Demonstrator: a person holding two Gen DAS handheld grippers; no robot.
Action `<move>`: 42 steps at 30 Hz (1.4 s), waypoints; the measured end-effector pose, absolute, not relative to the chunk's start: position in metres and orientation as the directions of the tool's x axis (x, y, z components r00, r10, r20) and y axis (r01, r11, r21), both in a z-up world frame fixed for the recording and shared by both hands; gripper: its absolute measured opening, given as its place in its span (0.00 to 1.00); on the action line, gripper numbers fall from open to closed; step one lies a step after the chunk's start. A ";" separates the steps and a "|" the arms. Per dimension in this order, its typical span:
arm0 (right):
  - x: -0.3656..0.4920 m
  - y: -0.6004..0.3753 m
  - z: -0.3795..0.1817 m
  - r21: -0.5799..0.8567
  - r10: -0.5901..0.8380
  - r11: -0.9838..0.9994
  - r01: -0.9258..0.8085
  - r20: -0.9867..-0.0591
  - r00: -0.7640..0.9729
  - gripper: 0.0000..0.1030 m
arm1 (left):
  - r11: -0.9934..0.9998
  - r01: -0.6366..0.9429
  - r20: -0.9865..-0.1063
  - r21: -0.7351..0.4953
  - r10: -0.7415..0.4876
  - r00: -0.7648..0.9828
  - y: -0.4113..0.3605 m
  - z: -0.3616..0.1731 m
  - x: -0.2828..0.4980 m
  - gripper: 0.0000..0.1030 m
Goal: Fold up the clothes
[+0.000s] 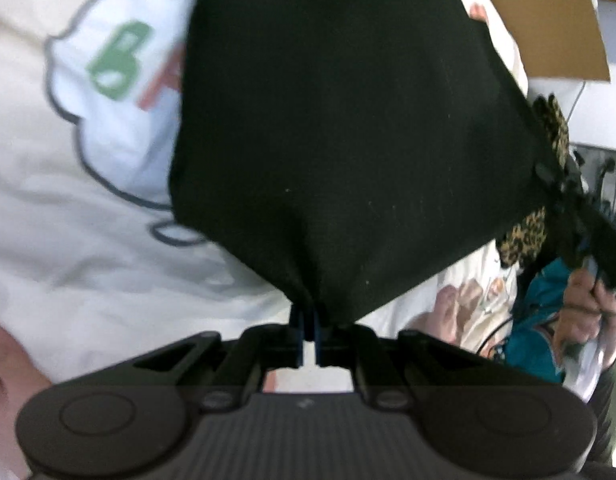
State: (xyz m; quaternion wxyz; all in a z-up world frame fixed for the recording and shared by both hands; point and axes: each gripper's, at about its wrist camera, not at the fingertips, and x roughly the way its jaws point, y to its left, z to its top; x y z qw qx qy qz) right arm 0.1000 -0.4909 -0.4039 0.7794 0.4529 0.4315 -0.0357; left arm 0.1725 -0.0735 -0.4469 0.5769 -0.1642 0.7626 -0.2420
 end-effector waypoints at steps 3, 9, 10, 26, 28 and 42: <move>0.107 -0.497 -0.405 0.658 0.316 0.602 0.452 -0.716 0.622 0.05 | 0.837 0.025 -0.802 -0.547 -0.515 -0.302 -0.088 -0.453 0.167 0.04; 0.116 -0.511 -0.415 0.615 0.266 0.628 0.477 -0.746 0.611 0.05 | 0.837 0.071 -0.804 -0.542 -0.493 -0.332 -0.125 -0.462 0.158 0.04; 0.118 -0.514 -0.417 0.611 0.259 0.628 0.482 -0.748 0.610 0.05 | 0.834 0.076 -0.801 -0.547 -0.495 -0.337 -0.130 -0.464 0.155 0.04; 0.123 -0.536 -0.442 0.615 0.274 0.582 0.532 -0.765 0.583 0.24 | 0.800 0.283 -0.838 -0.530 -0.440 -0.323 -0.138 -0.443 0.150 0.51; 0.115 -0.537 -0.441 0.640 0.283 0.564 0.522 -0.744 0.605 0.39 | 0.783 0.338 -0.848 -0.522 -0.436 -0.300 -0.138 -0.431 0.159 0.51; 0.089 -0.523 -0.453 0.673 0.329 0.509 0.536 -0.728 0.602 0.42 | 0.736 0.510 -0.855 -0.445 -0.518 0.002 -0.163 -0.376 0.241 0.58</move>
